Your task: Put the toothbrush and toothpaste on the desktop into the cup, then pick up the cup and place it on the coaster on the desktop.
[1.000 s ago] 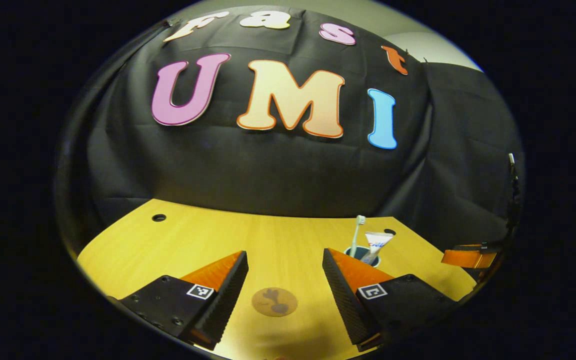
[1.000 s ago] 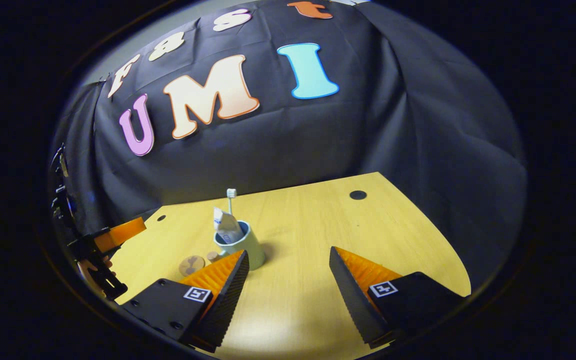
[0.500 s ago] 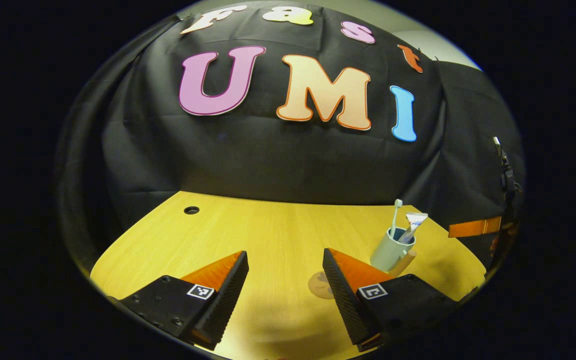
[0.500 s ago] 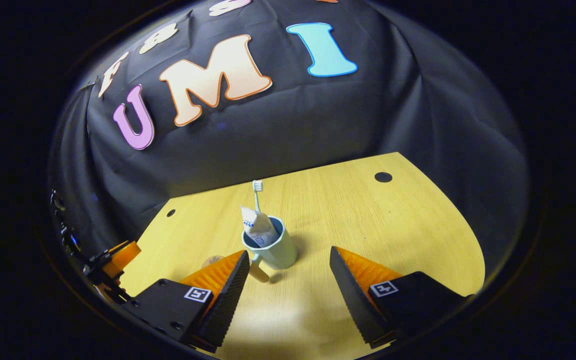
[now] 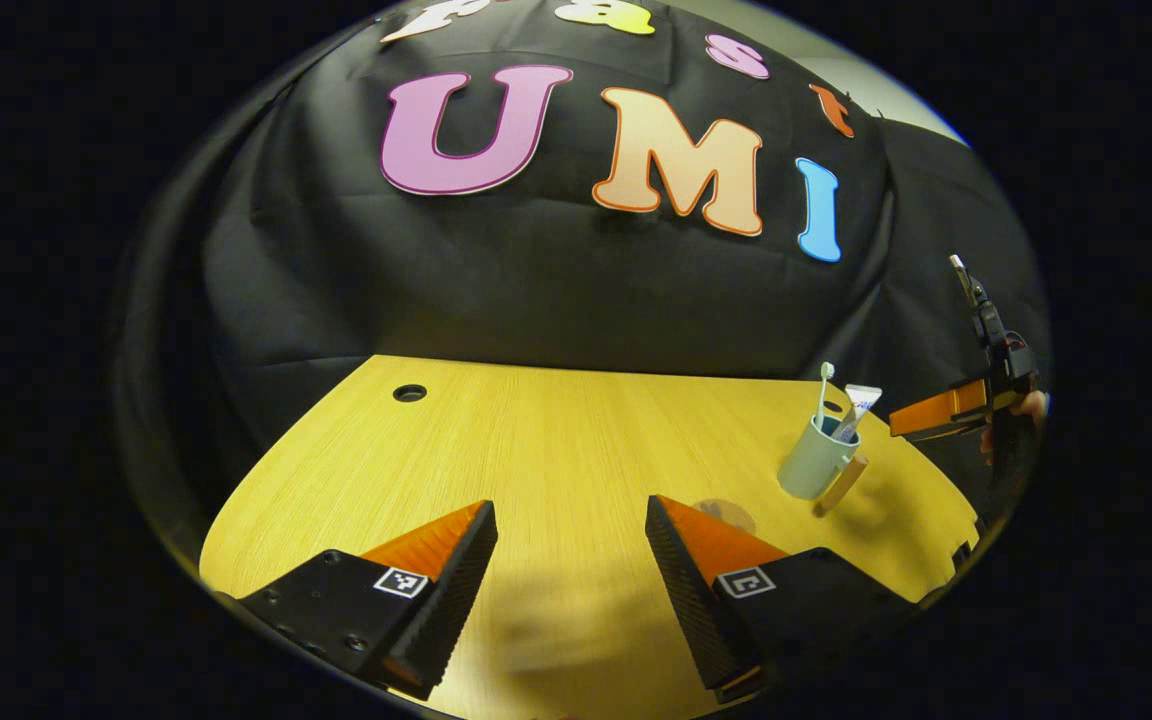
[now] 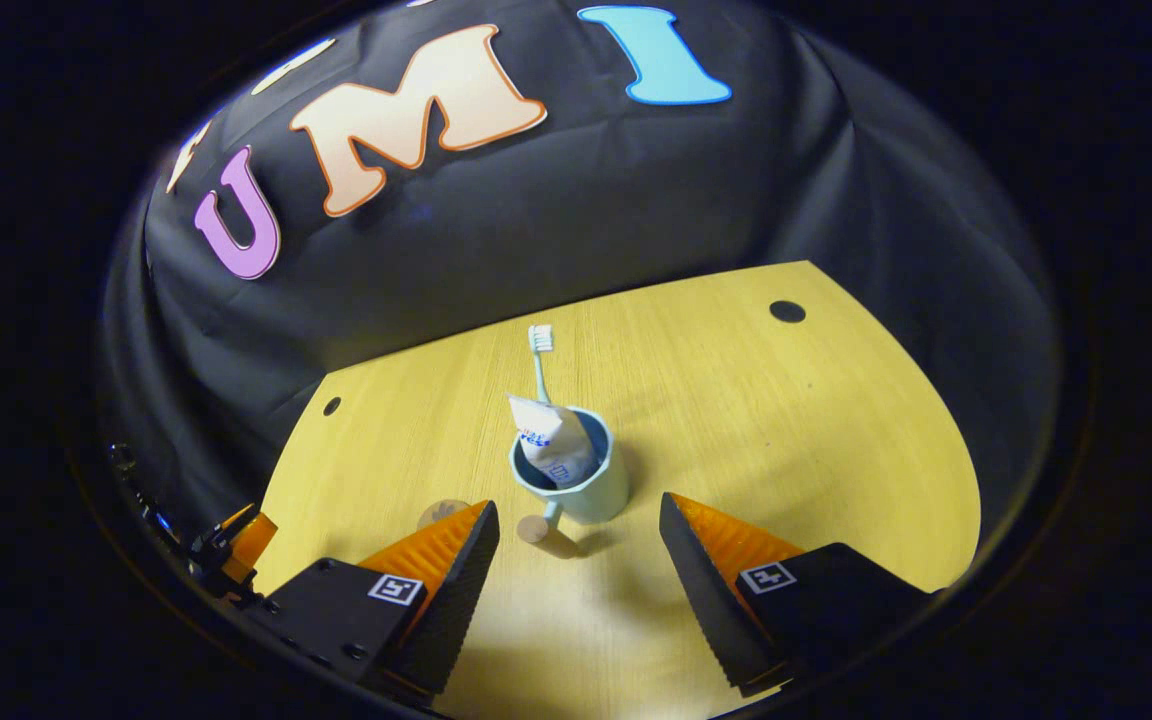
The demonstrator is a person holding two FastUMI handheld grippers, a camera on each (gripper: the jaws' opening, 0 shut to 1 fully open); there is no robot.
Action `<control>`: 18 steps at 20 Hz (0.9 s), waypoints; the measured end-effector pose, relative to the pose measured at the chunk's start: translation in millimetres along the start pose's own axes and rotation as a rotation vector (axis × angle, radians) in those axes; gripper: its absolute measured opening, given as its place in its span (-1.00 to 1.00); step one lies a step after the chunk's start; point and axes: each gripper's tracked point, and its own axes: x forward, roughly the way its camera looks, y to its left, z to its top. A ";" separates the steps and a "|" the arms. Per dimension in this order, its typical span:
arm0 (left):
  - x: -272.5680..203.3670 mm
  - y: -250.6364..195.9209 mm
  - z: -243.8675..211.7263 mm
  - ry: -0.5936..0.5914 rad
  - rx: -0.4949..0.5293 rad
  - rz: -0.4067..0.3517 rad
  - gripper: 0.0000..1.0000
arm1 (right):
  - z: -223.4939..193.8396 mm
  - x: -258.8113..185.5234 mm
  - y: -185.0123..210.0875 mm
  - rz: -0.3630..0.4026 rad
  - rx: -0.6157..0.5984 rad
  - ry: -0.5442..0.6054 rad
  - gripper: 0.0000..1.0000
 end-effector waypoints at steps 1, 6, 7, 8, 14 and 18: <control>0.4 2.0 -2.2 0.006 -0.002 -0.003 0.77 | -3.5 5.9 3.1 -0.006 -0.006 0.021 0.89; 0.6 13.9 -16.0 0.038 -0.026 -0.022 0.77 | -14.2 28.0 21.0 -0.012 -0.039 0.120 0.97; -0.2 14.7 -17.2 0.041 -0.028 -0.027 0.77 | -13.4 31.8 26.3 -0.007 -0.034 0.136 0.97; 1.0 14.5 -18.4 0.044 -0.027 -0.034 0.78 | -14.3 34.5 29.4 -0.006 -0.028 0.153 0.98; -0.6 16.6 -27.4 0.068 -0.025 -0.077 0.77 | -27.3 50.2 16.4 -0.103 -0.014 0.275 0.97; -0.3 17.0 -37.1 0.089 -0.044 -0.091 0.77 | -28.7 60.3 9.8 -0.131 0.004 0.331 0.86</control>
